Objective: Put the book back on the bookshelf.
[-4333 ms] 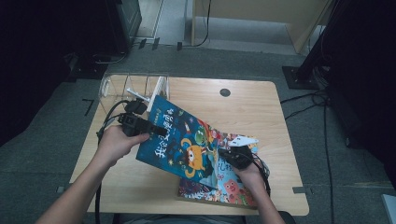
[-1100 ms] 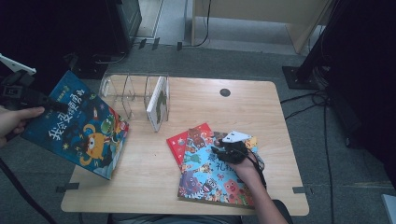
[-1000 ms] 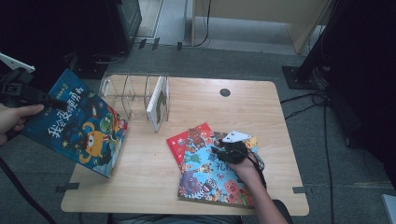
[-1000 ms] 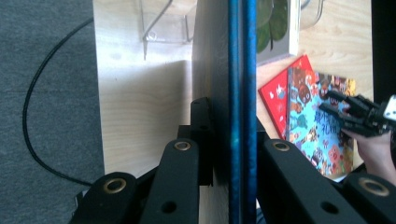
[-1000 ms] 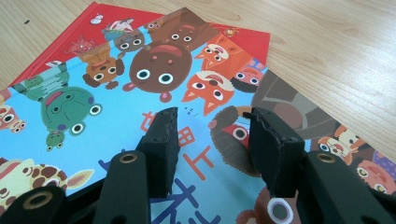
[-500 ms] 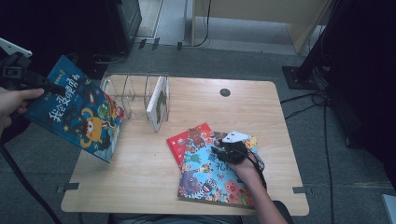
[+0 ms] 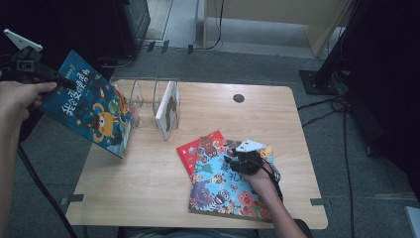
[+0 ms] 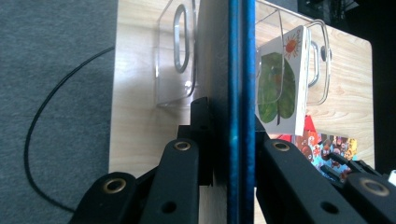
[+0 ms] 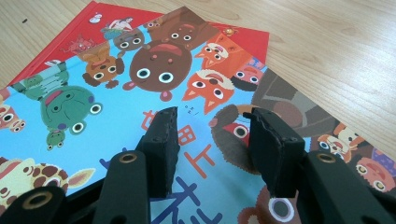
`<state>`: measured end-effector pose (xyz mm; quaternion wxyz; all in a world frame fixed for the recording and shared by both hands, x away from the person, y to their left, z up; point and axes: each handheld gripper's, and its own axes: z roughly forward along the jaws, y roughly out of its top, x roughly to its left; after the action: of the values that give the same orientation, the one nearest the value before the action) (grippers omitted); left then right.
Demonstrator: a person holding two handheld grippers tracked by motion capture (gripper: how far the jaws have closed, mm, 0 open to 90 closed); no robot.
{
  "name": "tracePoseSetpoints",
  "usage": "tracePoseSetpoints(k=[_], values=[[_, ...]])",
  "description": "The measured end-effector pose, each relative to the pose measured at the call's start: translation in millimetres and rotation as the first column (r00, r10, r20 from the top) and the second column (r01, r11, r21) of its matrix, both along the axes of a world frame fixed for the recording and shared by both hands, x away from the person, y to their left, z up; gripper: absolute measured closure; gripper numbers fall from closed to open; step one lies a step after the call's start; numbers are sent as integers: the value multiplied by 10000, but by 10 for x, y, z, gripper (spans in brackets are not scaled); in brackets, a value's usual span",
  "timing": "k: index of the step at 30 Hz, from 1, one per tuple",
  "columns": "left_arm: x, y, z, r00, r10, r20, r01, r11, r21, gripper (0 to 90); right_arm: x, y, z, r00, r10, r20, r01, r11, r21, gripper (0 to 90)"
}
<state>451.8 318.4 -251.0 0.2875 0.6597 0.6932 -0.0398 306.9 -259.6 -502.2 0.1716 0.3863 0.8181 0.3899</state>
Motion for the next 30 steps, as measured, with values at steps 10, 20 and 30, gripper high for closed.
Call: tracePoseSetpoints(k=[10, 20, 30], values=[[254, -70, -58, 10000, -11, 38, 11, 10000, -32, 820, -8, 10, 2, 10000, -69, 56, 70, 10000, -65, 519], [394, -99, -116, 9998, -129, 134, 131, 9999, -105, 816, -48, 30, 3, 9995, -254, 209, 258, 9995, -198, 517], [420, -97, -165, 9998, -196, 105, 196, 9998, 23, 796, -82, 18, 3, 9992, -318, 222, 323, 9992, -236, 514]])
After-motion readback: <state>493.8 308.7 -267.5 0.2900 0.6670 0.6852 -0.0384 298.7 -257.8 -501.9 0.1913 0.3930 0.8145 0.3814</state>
